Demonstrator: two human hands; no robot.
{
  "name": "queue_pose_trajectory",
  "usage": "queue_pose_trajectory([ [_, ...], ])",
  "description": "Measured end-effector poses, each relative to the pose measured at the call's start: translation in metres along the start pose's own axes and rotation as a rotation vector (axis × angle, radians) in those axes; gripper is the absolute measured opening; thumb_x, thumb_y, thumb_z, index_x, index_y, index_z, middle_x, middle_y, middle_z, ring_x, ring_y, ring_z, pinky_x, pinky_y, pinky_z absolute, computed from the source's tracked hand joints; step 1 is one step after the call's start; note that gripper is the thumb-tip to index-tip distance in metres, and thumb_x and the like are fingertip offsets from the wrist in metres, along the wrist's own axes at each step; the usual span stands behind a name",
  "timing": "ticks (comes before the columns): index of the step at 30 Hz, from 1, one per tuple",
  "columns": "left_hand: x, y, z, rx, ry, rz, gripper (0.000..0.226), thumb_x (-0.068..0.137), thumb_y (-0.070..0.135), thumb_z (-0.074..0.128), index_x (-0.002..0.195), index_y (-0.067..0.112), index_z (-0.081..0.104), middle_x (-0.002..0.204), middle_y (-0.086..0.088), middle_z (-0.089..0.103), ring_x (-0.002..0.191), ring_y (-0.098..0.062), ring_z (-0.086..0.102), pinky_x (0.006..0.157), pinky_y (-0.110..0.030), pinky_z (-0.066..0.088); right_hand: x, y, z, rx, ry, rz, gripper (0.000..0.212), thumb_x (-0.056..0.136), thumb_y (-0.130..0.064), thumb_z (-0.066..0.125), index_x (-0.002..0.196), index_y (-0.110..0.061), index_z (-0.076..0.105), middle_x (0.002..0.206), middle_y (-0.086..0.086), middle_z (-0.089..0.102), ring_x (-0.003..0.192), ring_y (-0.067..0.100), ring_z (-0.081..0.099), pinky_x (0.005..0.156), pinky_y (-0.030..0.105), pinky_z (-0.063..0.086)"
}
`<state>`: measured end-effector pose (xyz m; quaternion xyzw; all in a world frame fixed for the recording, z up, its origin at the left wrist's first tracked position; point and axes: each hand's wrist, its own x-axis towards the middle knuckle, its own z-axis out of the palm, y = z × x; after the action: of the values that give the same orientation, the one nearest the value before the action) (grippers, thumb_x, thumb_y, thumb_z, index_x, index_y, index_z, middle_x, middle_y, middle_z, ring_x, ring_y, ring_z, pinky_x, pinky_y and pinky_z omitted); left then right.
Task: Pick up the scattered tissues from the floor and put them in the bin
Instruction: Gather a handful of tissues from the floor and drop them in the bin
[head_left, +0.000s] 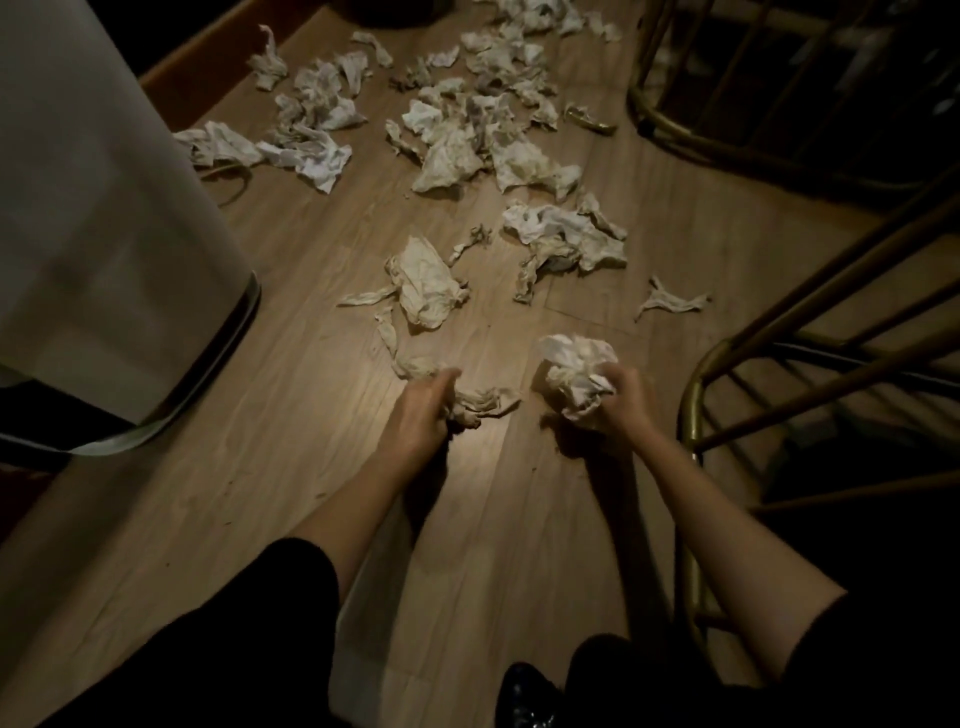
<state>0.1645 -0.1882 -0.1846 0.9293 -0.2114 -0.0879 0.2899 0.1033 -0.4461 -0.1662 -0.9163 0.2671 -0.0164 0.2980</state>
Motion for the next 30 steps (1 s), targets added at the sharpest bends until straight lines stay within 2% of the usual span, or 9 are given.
queue_pose_trajectory([
  [3,0.032,0.005,0.007,0.035,-0.032,-0.065,0.076,0.077,-0.009,0.055,0.140,0.028,0.032,0.128,-0.017,0.043,0.100,-0.033,0.058,0.083,-0.038,0.051,-0.036,0.018,0.006,-0.031,0.071,0.008,0.025,0.078,0.006,0.055,0.098,-0.003,0.067,0.105,0.019,0.065,0.099,0.033,0.059,0.076,0.026,0.038],
  [5,0.044,0.002,0.014,0.095,-0.127,-0.098,0.075,0.077,-0.009,0.057,0.137,0.030,0.036,0.140,-0.019,0.033,0.110,-0.036,0.056,0.087,-0.039,0.052,-0.052,0.030,0.019,-0.045,0.045,0.002,0.028,0.077,0.008,0.051,0.099,-0.002,0.066,0.108,0.022,0.061,0.100,0.034,0.058,0.078,0.024,0.038],
  [8,0.039,0.000,0.021,0.178,-0.173,-0.058,0.038,0.078,-0.007,0.054,0.112,0.009,0.063,0.114,-0.020,0.049,0.098,-0.038,0.058,0.082,-0.037,0.052,-0.057,0.037,0.035,-0.052,-0.002,-0.063,0.034,0.074,0.013,0.053,0.103,0.002,0.066,0.111,0.026,0.059,0.103,0.038,0.056,0.085,0.030,0.042],
  [12,0.017,0.005,0.030,0.158,-0.135,-0.009,0.019,0.077,-0.008,0.053,0.088,-0.003,0.068,0.094,-0.019,0.058,0.082,-0.034,0.057,0.065,-0.033,0.045,-0.040,0.015,0.039,-0.040,-0.088,-0.099,0.031,0.073,0.007,0.051,0.100,0.002,0.066,0.111,0.027,0.060,0.104,0.039,0.055,0.089,0.033,0.043],
  [16,0.019,0.000,0.014,0.107,-0.080,-0.068,0.025,0.073,-0.010,0.050,0.083,0.001,0.070,0.084,-0.013,0.059,0.079,-0.031,0.059,0.061,-0.028,0.037,0.001,-0.025,0.052,-0.015,-0.151,-0.201,0.035,0.078,-0.013,0.045,0.105,-0.002,0.065,0.118,0.024,0.059,0.110,0.038,0.053,0.096,0.037,0.042],
  [22,0.066,-0.011,-0.080,0.238,0.062,-0.076,0.022,0.070,-0.007,0.058,0.083,0.004,0.071,0.083,-0.016,0.067,0.080,-0.029,0.059,0.063,-0.028,0.037,0.098,-0.129,0.084,0.020,-0.088,-0.353,0.040,0.087,0.002,0.044,0.123,-0.014,0.053,0.135,0.018,0.042,0.123,0.039,0.037,0.105,0.045,0.036],
  [25,0.088,-0.012,-0.129,0.342,0.032,-0.077,0.028,0.068,-0.009,0.054,0.082,0.007,0.072,0.085,-0.014,0.070,0.084,-0.030,0.063,0.068,-0.031,0.047,0.140,-0.164,0.103,-0.046,-0.223,-0.405,0.042,0.091,-0.002,0.036,0.129,-0.018,0.045,0.141,0.014,0.032,0.129,0.041,0.026,0.107,0.049,0.032],
  [28,0.107,-0.010,-0.160,0.437,0.000,-0.075,0.030,0.070,-0.011,0.053,0.082,0.010,0.071,0.086,-0.009,0.070,0.085,-0.024,0.064,0.074,-0.037,0.055,0.160,-0.174,0.128,-0.257,-0.419,-0.526,0.043,0.095,-0.013,0.039,0.138,-0.016,0.035,0.146,0.015,0.026,0.137,0.041,0.019,0.111,0.051,0.022],
  [30,0.115,-0.012,-0.168,0.452,0.000,-0.098,0.028,0.073,-0.009,0.054,0.083,0.011,0.071,0.087,-0.007,0.070,0.087,-0.021,0.063,0.075,-0.037,0.055,0.155,-0.172,0.145,-0.288,-0.421,-0.540,0.043,0.094,-0.016,0.044,0.136,-0.017,0.037,0.147,0.017,0.027,0.135,0.042,0.022,0.110,0.052,0.026],
])
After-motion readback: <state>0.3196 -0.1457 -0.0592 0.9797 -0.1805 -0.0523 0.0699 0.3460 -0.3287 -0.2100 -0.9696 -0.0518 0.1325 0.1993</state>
